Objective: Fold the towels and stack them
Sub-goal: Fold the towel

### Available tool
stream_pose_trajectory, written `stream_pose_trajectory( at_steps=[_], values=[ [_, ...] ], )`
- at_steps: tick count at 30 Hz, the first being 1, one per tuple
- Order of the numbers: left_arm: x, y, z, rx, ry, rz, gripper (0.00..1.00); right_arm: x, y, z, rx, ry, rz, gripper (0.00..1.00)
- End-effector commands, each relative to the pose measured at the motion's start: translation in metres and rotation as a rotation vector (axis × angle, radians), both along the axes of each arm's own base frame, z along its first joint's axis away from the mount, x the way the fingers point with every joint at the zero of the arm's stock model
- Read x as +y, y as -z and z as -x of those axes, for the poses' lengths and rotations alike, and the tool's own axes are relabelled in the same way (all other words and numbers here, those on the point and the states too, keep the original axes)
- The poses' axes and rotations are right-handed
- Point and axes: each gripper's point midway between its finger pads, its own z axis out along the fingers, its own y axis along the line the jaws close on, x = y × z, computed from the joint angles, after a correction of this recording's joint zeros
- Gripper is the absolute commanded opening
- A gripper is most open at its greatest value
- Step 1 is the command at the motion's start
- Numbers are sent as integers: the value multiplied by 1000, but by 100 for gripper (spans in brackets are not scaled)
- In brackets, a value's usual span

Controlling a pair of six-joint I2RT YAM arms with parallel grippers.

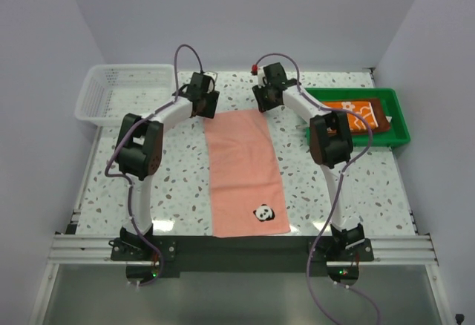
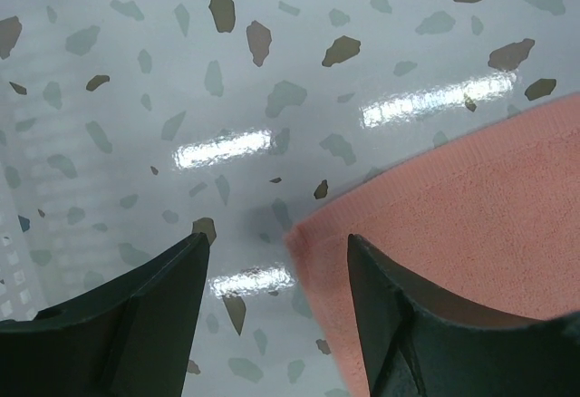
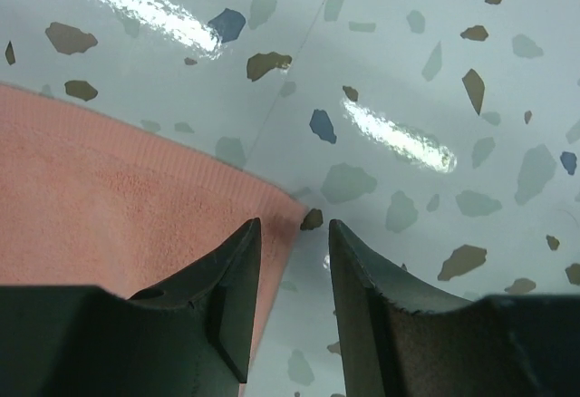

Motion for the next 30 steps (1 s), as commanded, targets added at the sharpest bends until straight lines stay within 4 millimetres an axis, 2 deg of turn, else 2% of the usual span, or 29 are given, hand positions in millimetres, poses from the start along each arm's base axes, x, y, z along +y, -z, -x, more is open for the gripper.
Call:
stream_pose_trajectory(
  at_steps=[1,7,11,12,14,15,18,24,30],
  values=[
    [-3,-20,-20,-74,-8,47,68,13,-11,-13,-36,-41,-33,40],
    [-1,-9,-17,-48,-11,41,69,10,10,-9,14,-46,-6,40],
    [-2,-3,-15,-31,-16,44,69,3,28,-3,71,-39,36,36],
    [-2,-1,-14,-23,-15,45,69,2,27,-5,68,-36,46,28],
    [-2,2,-14,-16,-19,47,69,-1,29,-4,75,-30,62,18],
    [-1,5,-13,-9,-27,49,69,-3,30,-3,77,-31,72,8],
    [-1,9,-13,2,-44,53,69,-6,31,0,85,-33,87,0],
    [1,5,-20,-19,-101,99,68,-9,32,4,84,-38,94,0],
    [-1,3,-27,-37,-131,152,58,-11,34,8,90,-42,104,0]
  ],
)
